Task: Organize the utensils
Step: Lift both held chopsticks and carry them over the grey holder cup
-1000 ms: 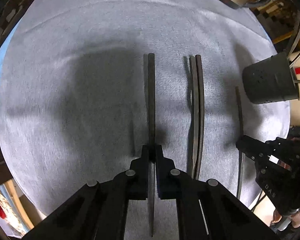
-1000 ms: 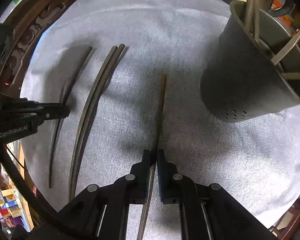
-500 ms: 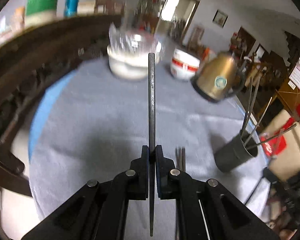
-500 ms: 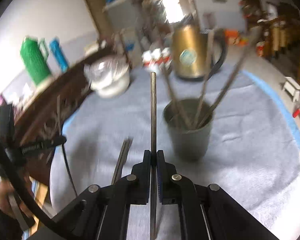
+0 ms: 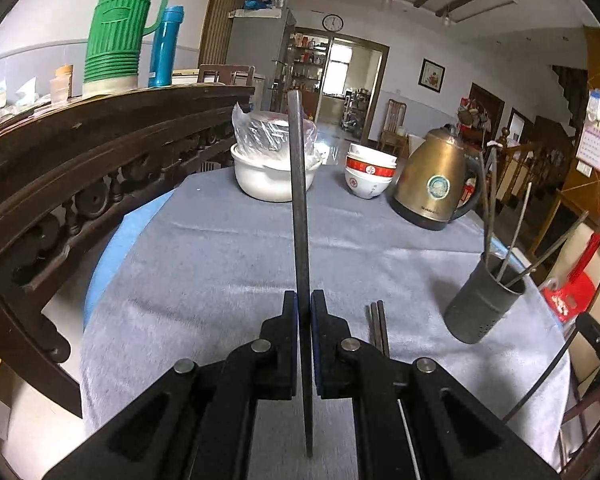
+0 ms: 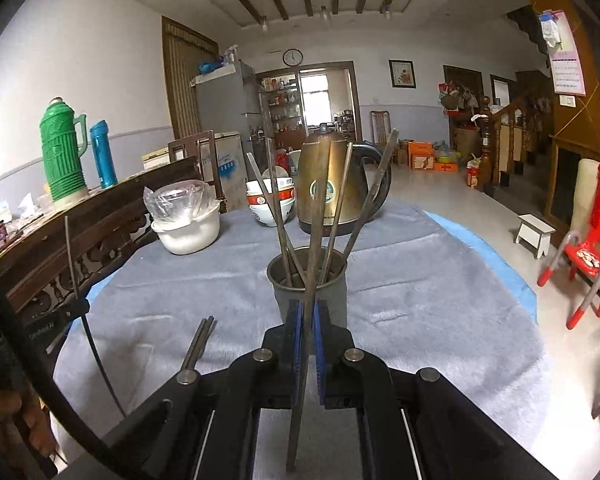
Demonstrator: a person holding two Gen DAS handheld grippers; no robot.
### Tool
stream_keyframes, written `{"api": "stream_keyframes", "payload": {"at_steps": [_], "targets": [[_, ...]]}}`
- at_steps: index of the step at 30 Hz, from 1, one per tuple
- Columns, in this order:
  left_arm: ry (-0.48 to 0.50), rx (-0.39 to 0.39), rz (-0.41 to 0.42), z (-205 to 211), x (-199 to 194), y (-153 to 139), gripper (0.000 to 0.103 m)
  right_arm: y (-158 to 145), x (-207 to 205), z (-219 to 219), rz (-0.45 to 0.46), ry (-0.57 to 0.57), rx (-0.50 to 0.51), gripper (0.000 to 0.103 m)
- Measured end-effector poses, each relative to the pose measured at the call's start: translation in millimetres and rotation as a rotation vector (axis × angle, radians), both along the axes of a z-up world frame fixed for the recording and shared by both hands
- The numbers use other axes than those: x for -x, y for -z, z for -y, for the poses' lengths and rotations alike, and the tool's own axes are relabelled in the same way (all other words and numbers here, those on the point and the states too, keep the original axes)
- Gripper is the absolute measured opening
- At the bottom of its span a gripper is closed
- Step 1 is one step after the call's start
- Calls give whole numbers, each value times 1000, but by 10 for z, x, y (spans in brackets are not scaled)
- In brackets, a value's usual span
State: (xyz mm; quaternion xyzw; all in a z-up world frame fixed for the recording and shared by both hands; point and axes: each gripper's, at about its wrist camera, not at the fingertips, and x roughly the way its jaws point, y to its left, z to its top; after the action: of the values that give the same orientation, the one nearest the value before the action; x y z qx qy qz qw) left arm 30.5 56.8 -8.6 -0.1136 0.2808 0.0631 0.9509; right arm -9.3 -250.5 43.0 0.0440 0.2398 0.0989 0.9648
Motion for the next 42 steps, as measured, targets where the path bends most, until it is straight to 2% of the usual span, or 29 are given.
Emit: {"api": "stream_keyframes", "payload": {"at_steps": [9,16,24,42], "targets": [[12,30,17,-62,456,-77,8,-40,254,221,-31,19,-62,7],[6,62,12,-120,560,-61,8,-9,257,342,-64,43,-134,7],[7,68,18,-98,675,-57,8,33,418,402,-67,70,-162,7],[3,84,20,-83,758,-50,7,80,967,299,-41,61,-96,8]]}}
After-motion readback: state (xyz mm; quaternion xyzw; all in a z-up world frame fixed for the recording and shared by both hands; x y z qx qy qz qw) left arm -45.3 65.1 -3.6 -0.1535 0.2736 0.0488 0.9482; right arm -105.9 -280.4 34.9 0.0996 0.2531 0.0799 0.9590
